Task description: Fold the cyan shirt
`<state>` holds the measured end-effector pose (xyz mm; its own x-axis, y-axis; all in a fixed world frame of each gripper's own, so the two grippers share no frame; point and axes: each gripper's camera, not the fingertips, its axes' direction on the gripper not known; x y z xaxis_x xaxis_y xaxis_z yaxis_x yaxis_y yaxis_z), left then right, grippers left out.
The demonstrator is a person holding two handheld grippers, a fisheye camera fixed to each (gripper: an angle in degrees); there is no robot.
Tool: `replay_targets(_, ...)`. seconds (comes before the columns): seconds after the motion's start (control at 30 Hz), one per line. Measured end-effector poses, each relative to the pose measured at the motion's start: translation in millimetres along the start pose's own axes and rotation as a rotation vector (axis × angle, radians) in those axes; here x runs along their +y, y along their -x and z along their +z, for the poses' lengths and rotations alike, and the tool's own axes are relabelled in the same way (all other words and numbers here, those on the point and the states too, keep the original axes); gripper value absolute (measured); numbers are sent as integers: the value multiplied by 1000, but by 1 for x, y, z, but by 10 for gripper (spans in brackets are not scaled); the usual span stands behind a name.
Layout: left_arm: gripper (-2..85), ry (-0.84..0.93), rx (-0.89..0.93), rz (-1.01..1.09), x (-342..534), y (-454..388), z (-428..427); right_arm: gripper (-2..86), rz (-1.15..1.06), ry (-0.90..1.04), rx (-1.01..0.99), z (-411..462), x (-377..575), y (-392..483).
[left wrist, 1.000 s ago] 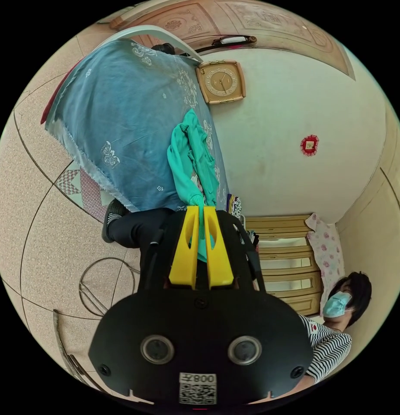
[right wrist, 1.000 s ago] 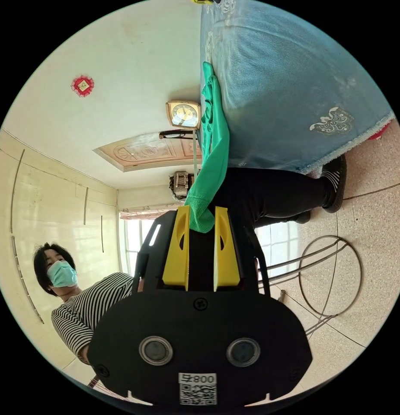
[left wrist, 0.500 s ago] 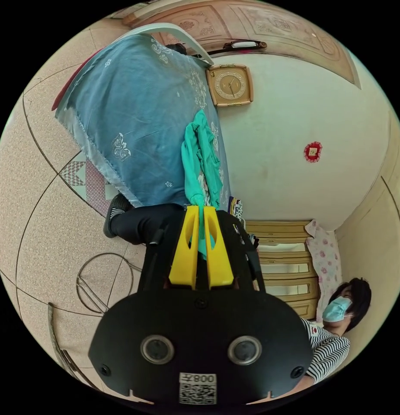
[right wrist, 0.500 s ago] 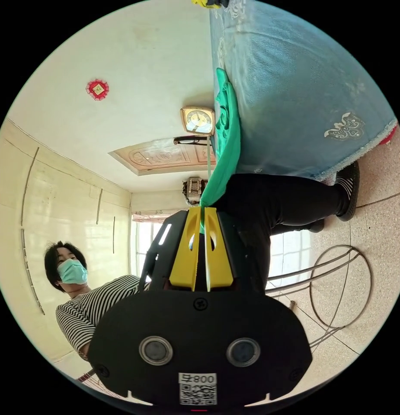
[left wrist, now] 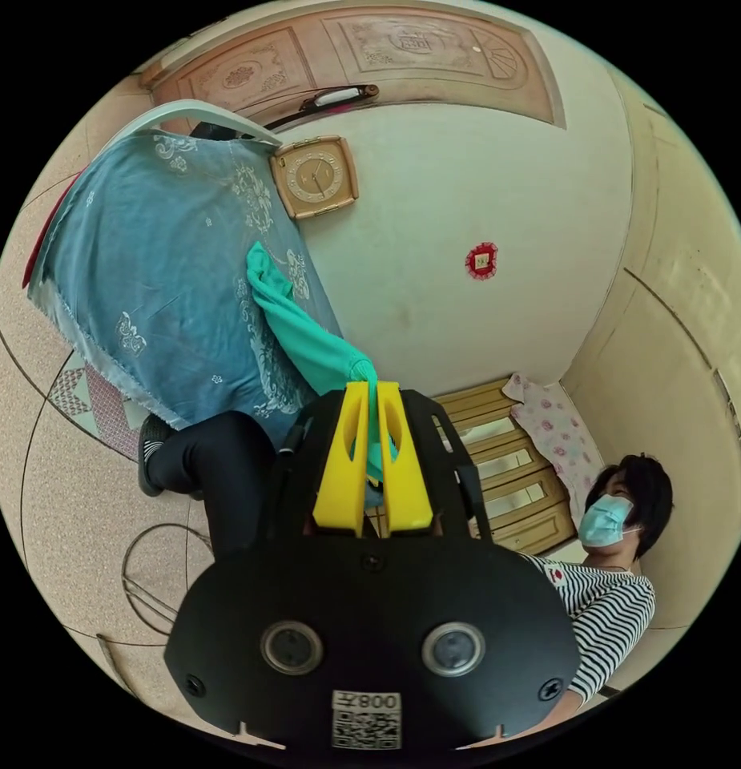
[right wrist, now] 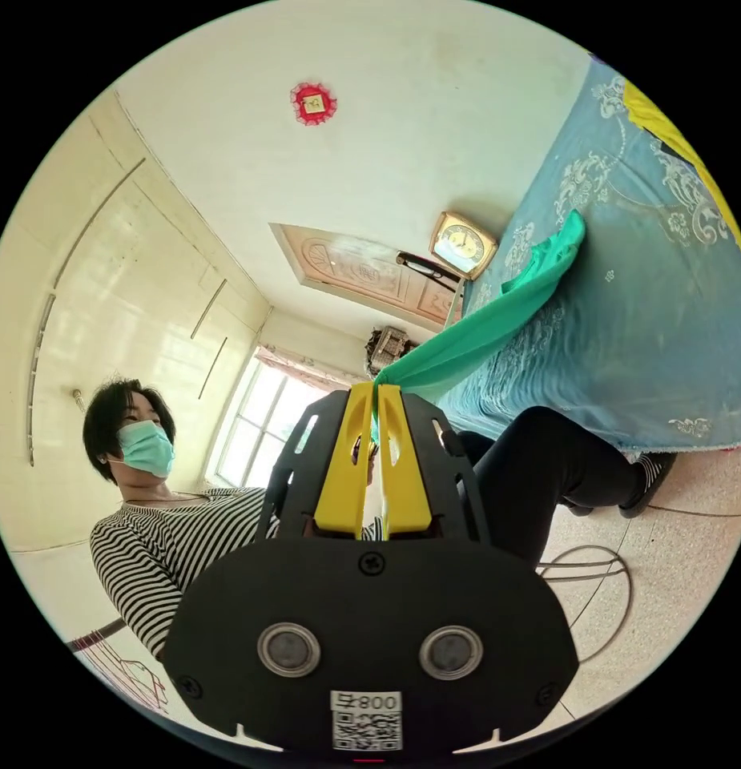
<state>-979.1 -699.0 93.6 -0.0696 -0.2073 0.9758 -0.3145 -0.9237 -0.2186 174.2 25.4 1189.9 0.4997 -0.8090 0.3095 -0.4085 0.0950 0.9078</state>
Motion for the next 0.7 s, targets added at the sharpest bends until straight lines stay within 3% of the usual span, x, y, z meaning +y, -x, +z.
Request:
replay_targets(0.4,20,-25,63,-41,20,-22,-15,5,50,-30,1,-22,32,26)
replay_targets(0.7,19,-54,117,-51,-34,-50,17,4,98,-109,-65,-21,-2,1)
